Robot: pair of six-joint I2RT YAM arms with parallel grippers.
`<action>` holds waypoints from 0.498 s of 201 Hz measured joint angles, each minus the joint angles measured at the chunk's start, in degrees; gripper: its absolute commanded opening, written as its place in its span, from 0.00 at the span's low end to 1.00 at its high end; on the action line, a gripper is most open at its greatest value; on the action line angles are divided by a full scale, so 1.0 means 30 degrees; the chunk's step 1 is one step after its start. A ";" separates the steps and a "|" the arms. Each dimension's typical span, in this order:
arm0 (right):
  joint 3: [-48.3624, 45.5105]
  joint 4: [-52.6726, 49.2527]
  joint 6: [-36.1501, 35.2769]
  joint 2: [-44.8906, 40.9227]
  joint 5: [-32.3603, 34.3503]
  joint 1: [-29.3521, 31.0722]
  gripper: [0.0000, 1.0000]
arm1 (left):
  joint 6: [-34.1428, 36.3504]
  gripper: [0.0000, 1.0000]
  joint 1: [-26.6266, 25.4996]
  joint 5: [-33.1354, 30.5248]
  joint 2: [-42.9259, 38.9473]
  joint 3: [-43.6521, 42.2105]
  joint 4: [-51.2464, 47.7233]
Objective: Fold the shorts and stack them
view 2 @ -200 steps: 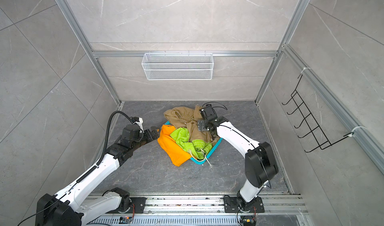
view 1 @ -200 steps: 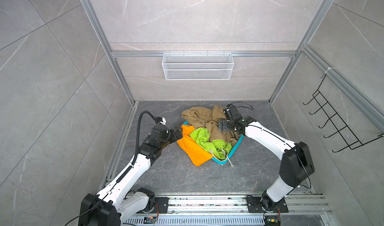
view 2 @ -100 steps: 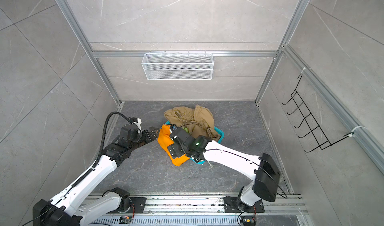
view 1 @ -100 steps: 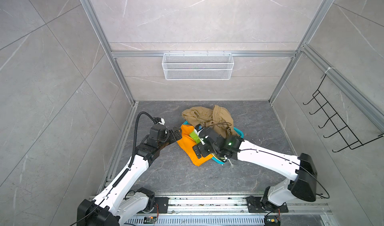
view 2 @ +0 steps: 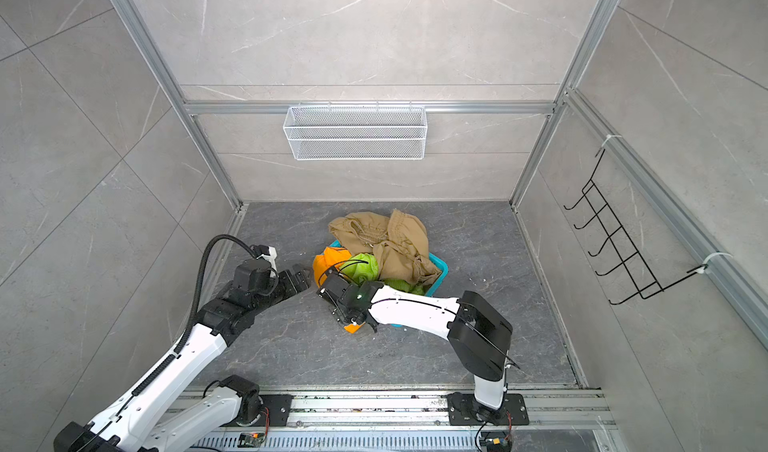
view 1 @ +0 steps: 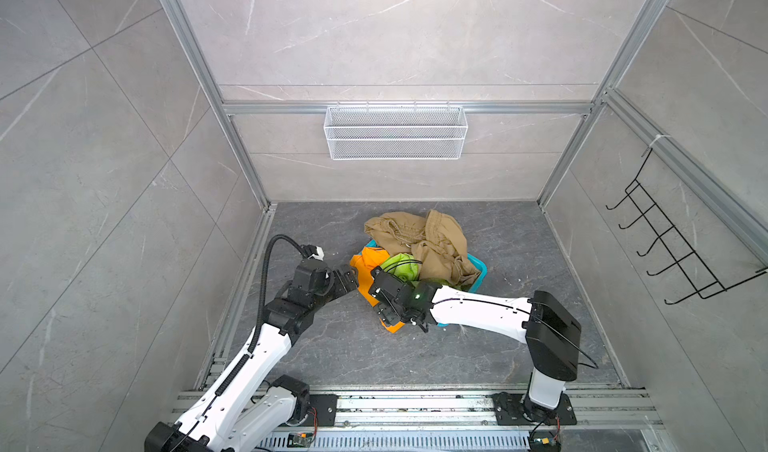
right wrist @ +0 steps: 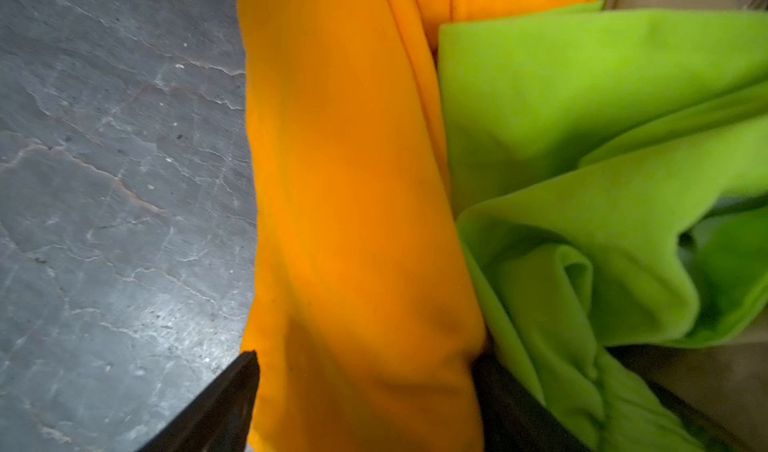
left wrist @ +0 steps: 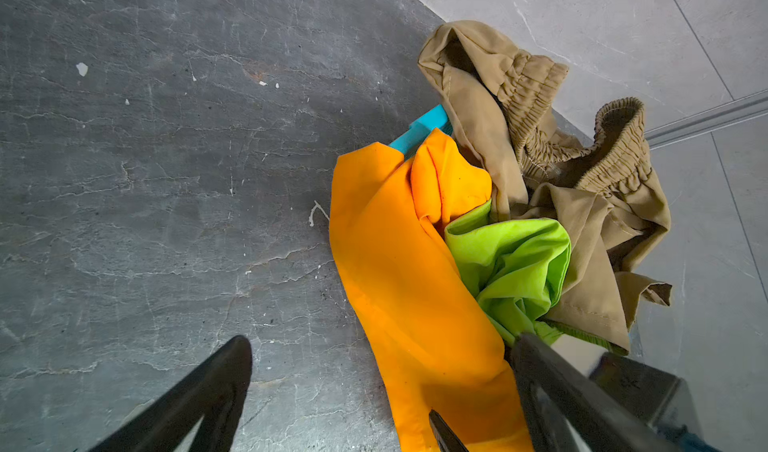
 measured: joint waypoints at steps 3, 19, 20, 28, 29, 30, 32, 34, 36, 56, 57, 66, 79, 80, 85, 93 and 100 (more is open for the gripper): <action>0.0000 0.0000 0.0007 0.0000 0.0036 -0.0007 0.83 | 0.0000 1.00 0.0000 0.0000 0.0000 0.0000 0.0000; 0.0073 -0.0015 -0.0109 0.0000 0.0204 -0.0087 0.78 | 0.0000 1.00 0.0000 0.0015 0.0029 0.0000 0.0007; 0.0073 -0.0015 -0.0131 0.0000 0.0211 -0.0102 0.77 | 0.0000 1.00 0.0000 0.0015 0.0029 0.0000 0.0007; 0.0109 -0.0080 -0.0233 0.0007 0.0226 -0.0211 0.74 | -0.0007 1.00 0.0000 0.0080 0.0095 -0.0007 0.0029; 0.0117 -0.0095 -0.0255 0.0015 0.0219 -0.0226 0.73 | -0.0007 1.00 0.0000 0.0087 0.0117 -0.0007 0.0036; 0.0138 -0.0117 -0.0284 0.0029 0.0219 -0.0248 0.73 | -0.0007 1.00 0.0000 0.0087 0.0124 -0.0007 0.0044; 0.0168 -0.0138 -0.0248 0.0036 0.0219 -0.0284 0.71 | -0.0007 1.00 0.0000 0.0102 0.0146 -0.0022 0.0066; 0.0189 -0.0146 -0.0284 0.0044 0.0219 -0.0313 0.70 | -0.0007 1.00 0.0000 0.0109 0.0160 -0.0022 0.0087; 0.0226 -0.0175 -0.0364 0.0087 0.0211 -0.0350 0.68 | -0.0015 1.00 0.0000 0.0138 0.0189 -0.0044 0.0124; 0.0685 -0.0204 -0.0561 0.0656 0.0138 -0.0685 0.51 | -0.0022 1.00 0.0000 0.0474 0.0554 -0.0124 0.0284; 0.0721 -0.0204 -0.0517 0.0692 0.0146 -0.0699 0.50 | -0.0022 1.00 0.0000 0.0481 0.0568 -0.0124 0.0291; 0.0933 -0.0189 -0.0423 0.1115 0.0109 -0.0845 0.41 | -0.0029 1.00 0.0000 0.0590 0.0743 -0.0160 0.0291; 0.1137 -0.0226 -0.0503 0.1683 0.0291 -0.1071 0.27 | -0.0036 1.00 0.0000 0.0765 0.0874 -0.0175 0.0299; 0.1151 -0.0233 -0.0510 0.1727 0.0372 -0.1093 0.25 | -0.0036 1.00 0.0000 0.0765 0.0874 -0.0175 0.0306; 0.1209 -0.0277 -0.0525 0.1887 0.0415 -0.1246 0.20 | -0.0036 1.00 0.0000 0.0831 0.0896 -0.0182 0.0313; 0.1326 -0.0328 -0.1093 0.1974 0.0262 -0.1464 0.15 | -0.0051 1.00 0.0000 0.0940 0.0896 -0.0182 0.0357; 0.1435 -0.0270 -0.1290 0.2025 0.0299 -0.1632 0.14 | -0.0080 1.00 -0.0007 0.1035 0.0896 -0.0182 0.0437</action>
